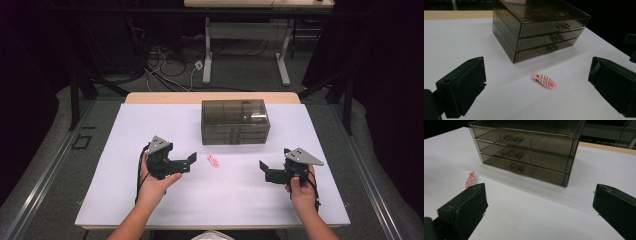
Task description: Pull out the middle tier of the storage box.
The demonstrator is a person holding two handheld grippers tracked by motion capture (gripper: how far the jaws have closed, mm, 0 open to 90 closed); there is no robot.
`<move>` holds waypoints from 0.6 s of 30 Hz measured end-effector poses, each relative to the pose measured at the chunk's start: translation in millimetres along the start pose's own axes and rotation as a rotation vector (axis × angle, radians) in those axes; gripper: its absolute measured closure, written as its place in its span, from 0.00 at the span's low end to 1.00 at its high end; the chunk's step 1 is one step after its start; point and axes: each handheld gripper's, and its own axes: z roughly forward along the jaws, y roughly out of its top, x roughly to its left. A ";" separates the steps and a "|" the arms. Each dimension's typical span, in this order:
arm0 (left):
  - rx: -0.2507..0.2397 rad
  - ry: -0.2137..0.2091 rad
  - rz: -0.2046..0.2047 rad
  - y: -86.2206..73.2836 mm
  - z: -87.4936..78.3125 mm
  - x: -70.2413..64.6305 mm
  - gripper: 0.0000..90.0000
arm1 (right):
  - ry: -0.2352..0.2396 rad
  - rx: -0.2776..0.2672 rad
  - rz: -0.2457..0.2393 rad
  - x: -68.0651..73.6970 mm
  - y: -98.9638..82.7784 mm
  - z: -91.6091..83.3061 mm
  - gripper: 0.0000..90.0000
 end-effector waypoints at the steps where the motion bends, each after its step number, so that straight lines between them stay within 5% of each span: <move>1: 0.006 0.005 0.004 0.8 2.7 -1.2 0.02 | 0.003 0.001 0.012 1.2 0.1 -0.5 0.00; 18: 0.015 0.025 -0.007 10.3 30.2 -5.6 0.07 | 0.012 0.026 -0.032 8.3 -2.3 3.0 0.00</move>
